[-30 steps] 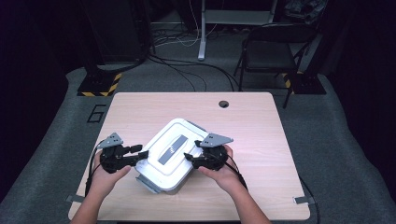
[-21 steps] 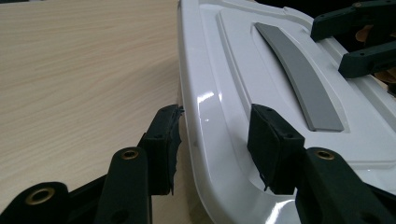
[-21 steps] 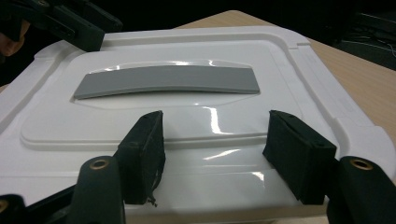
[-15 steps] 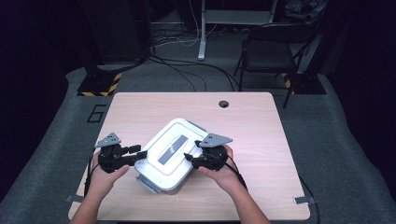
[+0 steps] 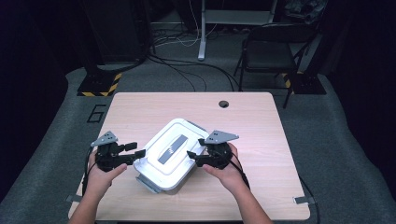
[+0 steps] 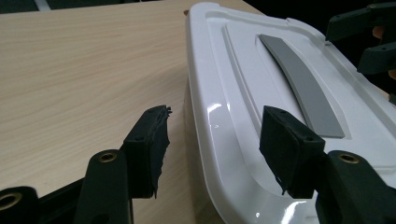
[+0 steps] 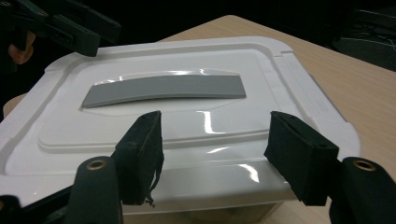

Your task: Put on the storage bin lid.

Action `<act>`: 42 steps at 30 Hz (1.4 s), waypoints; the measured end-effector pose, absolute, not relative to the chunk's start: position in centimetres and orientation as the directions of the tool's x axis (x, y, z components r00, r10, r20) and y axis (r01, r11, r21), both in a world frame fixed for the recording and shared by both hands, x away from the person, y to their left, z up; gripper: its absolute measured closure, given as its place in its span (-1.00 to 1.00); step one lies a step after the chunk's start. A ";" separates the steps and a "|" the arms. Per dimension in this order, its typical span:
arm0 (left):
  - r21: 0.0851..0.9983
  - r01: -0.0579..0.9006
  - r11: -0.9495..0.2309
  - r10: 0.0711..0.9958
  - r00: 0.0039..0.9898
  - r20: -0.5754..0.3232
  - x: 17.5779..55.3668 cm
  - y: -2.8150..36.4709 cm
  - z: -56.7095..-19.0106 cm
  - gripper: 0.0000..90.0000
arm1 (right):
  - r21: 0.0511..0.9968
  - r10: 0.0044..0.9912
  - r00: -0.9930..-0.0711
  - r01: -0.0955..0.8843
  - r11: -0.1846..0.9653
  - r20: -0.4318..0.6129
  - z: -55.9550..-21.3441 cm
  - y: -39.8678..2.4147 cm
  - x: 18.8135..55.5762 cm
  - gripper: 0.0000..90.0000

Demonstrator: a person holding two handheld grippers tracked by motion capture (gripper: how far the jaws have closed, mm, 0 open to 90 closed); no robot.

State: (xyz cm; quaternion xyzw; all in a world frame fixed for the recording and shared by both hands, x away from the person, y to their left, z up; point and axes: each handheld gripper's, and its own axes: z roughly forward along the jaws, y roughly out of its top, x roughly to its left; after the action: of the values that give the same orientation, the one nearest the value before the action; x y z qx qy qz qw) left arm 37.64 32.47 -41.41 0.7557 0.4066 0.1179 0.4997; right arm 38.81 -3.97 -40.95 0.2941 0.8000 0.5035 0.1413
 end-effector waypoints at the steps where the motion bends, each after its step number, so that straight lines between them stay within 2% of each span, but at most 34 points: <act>1: 0.850 0.501 -0.160 0.733 0.637 -0.237 37.6 32.6 -41.2 -0.07 | 0.888 0.618 -0.783 0.332 0.318 0.071 -40.9 -4.2 38.8 -0.22; 20: 0.883 0.459 -0.098 0.819 0.542 -0.190 37.5 37.4 -40.7 -0.14 | 0.893 0.721 -0.691 0.357 0.275 0.054 -39.9 -9.6 37.0 -0.23; 28: 0.873 0.475 -0.111 0.841 0.513 -0.172 37.7 38.6 -42.0 -0.14 | 0.884 0.763 -0.642 0.396 0.250 0.072 -41.1 -12.0 36.3 -0.24; 42: 0.859 0.494 -0.135 0.857 0.494 -0.150 38.1 39.7 -44.8 -0.12 | 0.894 0.808 -0.585 0.396 0.210 0.069 -43.7 -14.4 35.9 -0.26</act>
State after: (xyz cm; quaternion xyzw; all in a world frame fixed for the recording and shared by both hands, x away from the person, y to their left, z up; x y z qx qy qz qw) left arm 38.11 39.74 -44.77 0.7278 0.4640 0.1943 0.4661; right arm 35.94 -14.36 -43.71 0.4023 0.7481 0.4827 0.2133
